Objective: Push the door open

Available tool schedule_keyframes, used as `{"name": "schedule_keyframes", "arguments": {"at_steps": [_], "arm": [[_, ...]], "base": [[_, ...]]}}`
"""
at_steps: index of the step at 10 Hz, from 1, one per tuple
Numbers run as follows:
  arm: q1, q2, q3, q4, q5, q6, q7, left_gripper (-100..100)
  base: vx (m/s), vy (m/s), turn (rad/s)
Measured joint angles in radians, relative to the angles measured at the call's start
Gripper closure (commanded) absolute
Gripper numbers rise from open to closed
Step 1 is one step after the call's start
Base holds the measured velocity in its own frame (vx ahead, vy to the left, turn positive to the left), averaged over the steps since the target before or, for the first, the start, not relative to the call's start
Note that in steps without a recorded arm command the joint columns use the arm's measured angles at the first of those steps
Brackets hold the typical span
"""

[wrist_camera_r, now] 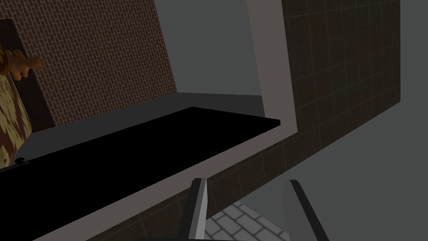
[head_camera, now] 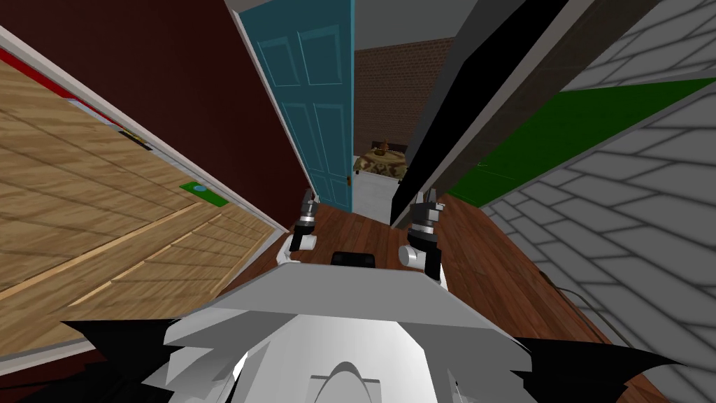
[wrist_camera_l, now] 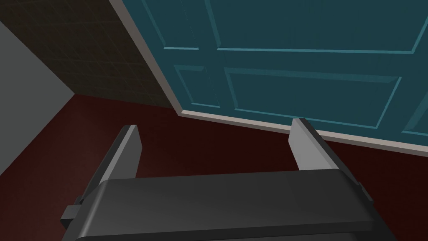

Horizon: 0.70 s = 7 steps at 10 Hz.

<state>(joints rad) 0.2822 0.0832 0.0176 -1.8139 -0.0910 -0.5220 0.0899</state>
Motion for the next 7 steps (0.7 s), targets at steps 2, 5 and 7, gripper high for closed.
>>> {"name": "schedule_keyframes", "arguments": {"at_steps": [2,5,7], "arm": [[-0.013,0.005,-0.004,0.045,-0.004,-0.012,0.004,-100],[-0.037,0.012,-0.011,0.112,-0.011,-0.029,0.011,-100],[-0.057,0.014,-0.015,0.165,-0.015,-0.043,0.015,-100]], "base": [[0.100,0.022,-0.007],[0.095,0.017,-0.006],[0.107,0.027,-0.008]]}}
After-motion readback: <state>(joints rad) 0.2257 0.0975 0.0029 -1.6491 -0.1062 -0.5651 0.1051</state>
